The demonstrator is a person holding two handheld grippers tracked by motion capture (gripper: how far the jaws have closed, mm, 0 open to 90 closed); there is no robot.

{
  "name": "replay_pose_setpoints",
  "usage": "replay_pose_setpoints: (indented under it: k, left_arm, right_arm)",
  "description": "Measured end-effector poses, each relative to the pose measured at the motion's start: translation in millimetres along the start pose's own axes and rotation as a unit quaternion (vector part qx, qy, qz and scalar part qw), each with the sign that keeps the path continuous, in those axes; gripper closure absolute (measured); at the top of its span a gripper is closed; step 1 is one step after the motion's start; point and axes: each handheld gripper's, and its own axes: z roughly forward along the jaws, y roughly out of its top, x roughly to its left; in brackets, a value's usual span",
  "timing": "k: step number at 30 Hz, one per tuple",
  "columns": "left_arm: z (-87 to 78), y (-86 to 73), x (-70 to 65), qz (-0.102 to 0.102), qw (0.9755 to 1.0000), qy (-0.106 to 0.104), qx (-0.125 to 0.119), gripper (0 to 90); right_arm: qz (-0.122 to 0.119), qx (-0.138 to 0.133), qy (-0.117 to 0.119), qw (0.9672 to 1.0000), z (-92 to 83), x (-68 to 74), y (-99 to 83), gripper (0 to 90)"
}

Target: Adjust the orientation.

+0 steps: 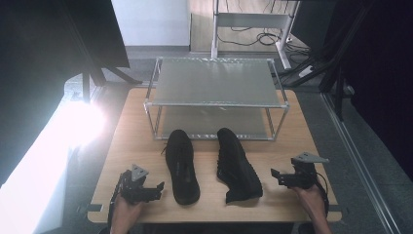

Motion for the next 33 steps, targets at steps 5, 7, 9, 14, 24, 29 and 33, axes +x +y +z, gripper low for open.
replay_pose_setpoints:
  k: [5, 7, 9, 14, 24, 29, 33]
  left_arm:
    - [0.0, -1.3, 2.5, -0.011, 0.9999, -0.008, 0.000, 0.5]
    - [-1.0, -1.5, 4.0, -0.021, 0.9997, -0.010, -0.007, 0.1]
    - [-1.4, -1.8, 5.2, -0.033, 0.9994, -0.008, -0.011, 0.0]
    - [-0.8, -2.9, 6.5, -0.034, 0.9994, -0.002, 0.002, 0.0]
    - [1.9, -3.0, 4.6, -0.030, 0.9992, 0.010, 0.025, 0.0]
    - [2.0, -3.1, 5.7, -0.033, 0.9990, 0.014, 0.028, 0.0]
    - [2.6, -3.9, 5.9, -0.030, 0.9987, 0.021, 0.035, 0.0]
  right_arm:
    - [-0.017, -0.007, 0.008, 0.9998, -6.1, 11.1, 12.4, 0.0]
    - [-0.023, -0.011, 0.014, 0.9996, -8.6, 19.0, 19.3, 0.0]
    - [-0.034, -0.015, 0.021, 0.9991, -10.3, 27.5, 25.7, 0.0]
    - [-0.052, -0.017, 0.041, 0.9977, -10.4, 49.0, 41.5, 0.0]
    - [-0.073, 0.024, 0.060, 0.9953, 23.2, 92.2, 52.6, 0.0]
    - [-0.087, 0.035, 0.055, 0.9940, 31.9, 100.7, 49.1, 0.0]
    - [-0.090, 0.033, 0.047, 0.9943, 30.8, 97.1, 48.2, 0.0]
